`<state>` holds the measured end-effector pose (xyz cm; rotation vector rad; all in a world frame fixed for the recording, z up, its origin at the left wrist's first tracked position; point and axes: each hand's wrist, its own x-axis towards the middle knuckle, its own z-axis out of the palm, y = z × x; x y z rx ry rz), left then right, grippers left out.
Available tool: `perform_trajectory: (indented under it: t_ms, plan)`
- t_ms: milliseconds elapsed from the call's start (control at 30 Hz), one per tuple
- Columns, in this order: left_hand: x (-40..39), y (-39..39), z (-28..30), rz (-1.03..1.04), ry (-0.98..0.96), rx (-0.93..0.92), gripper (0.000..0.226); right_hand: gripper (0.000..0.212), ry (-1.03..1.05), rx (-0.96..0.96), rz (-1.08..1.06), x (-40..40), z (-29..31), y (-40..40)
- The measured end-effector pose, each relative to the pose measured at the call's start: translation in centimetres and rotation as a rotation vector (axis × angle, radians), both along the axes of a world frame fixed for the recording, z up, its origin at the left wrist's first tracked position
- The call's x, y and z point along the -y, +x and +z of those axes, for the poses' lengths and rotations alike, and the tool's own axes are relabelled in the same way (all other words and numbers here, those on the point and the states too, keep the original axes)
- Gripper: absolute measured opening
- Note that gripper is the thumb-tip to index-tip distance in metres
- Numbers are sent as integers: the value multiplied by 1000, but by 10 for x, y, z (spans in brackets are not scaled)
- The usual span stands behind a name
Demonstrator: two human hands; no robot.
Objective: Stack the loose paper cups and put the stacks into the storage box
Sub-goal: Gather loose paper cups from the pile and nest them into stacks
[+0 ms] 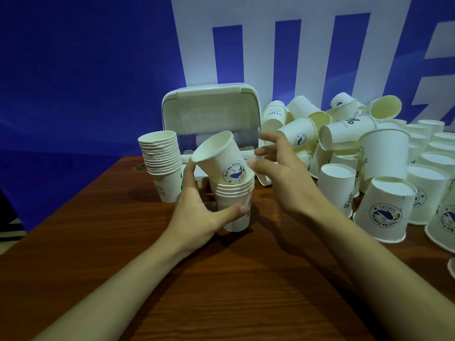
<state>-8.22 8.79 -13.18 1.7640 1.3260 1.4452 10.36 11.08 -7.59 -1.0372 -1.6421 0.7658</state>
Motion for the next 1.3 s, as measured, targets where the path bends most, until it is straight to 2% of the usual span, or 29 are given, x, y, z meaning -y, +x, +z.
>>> perform_trajectory:
  t_ms: [100,200,300,400,500,567,633,767,867,967,1133,1300]
  plan:
    - [3,0,1,13,-8,-29,144,55,137,-18,-78,4,5,3]
    - [5,-1,2,15,-28,-45,148,46,280,20,-105,9,7,2]
    - [3,-2,-1,5,-43,-19,148,37,390,167,-136,11,6,1]
    - [2,-4,-2,4,-46,-33,143,36,442,433,-328,7,11,9]
    - [2,-5,-1,4,-46,-61,138,47,266,747,-553,3,20,27]
    - [1,-5,-2,0,-50,-72,137,50,48,942,-577,6,24,35]
    - [0,-5,-1,-9,-52,-80,137,55,-86,1092,-532,11,24,36]
    - [1,-3,-2,-24,-30,-70,131,65,-160,1184,-482,14,25,36]
    - [2,-3,-1,-35,3,-92,122,59,-160,1252,-488,14,25,37]
    - [1,-3,0,-51,19,-111,108,42,-11,1064,-539,6,24,42]
    - [1,-4,1,-50,27,-121,102,45,177,732,-514,-2,20,42]
    - [2,-4,2,-52,30,-132,99,38,422,213,-472,3,28,38]
